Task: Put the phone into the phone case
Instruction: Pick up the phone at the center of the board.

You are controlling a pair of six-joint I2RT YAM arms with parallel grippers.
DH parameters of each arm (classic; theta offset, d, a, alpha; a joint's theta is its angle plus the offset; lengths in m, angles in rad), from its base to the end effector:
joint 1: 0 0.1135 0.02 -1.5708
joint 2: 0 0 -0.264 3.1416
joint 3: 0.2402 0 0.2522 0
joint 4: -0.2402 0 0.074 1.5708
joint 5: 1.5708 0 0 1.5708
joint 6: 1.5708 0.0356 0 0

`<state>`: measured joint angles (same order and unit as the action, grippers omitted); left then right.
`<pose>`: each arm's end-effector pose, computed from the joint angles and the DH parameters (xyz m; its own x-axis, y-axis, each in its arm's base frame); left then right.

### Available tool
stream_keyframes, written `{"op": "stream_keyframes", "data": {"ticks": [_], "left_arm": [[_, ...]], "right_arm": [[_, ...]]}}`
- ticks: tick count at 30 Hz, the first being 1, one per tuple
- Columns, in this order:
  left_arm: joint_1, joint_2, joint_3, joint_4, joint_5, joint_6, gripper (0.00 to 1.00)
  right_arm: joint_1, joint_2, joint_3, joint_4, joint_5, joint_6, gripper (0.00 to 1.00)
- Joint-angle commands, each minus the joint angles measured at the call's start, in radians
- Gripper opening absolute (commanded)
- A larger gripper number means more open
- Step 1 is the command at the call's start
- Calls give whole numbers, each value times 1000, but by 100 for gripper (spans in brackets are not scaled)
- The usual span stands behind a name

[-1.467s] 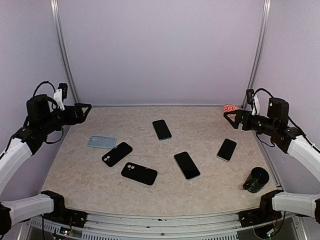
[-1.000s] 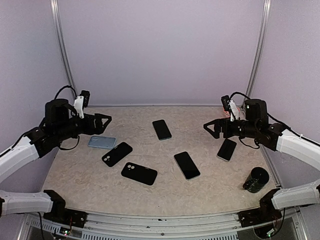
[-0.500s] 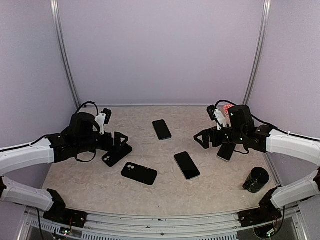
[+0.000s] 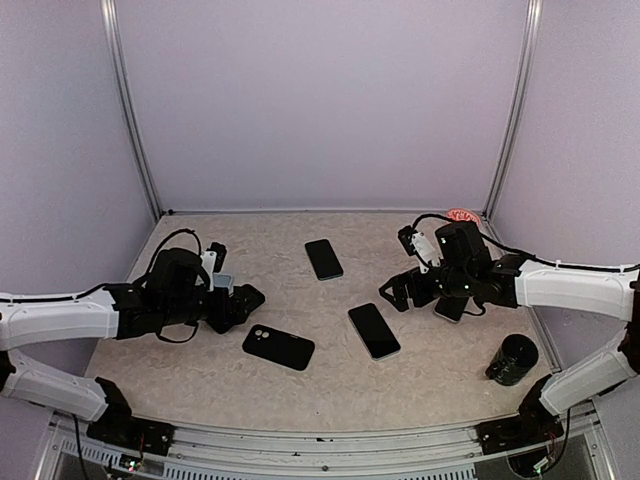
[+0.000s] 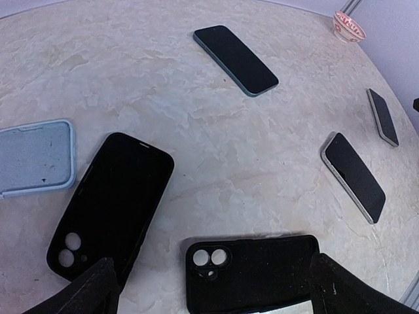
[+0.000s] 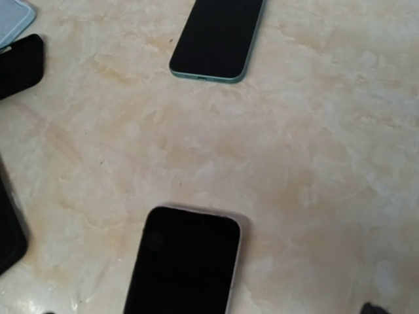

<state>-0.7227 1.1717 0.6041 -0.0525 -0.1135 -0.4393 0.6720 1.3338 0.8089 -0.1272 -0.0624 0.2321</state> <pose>0.1866 -0.1592 0.2121 -0.6446 0.0050 -0.7645 0.3468 0.8931 -0.2866 0.2233 0.1805 0.2328 -0.6140 -0.1951 -0.7648 -0.5332 0.8170 0.2197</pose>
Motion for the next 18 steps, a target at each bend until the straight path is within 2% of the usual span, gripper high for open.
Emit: {"op": "stream_keyframes", "data": {"ticks": [1, 18], "left_arm": [[-9, -17, -17, 28, 0, -29, 99], [-23, 78, -25, 36, 15, -7, 97]], "right_arm": [[12, 5, -3, 7, 22, -13, 100], [14, 8, -28, 4, 40, -26, 100]]}}
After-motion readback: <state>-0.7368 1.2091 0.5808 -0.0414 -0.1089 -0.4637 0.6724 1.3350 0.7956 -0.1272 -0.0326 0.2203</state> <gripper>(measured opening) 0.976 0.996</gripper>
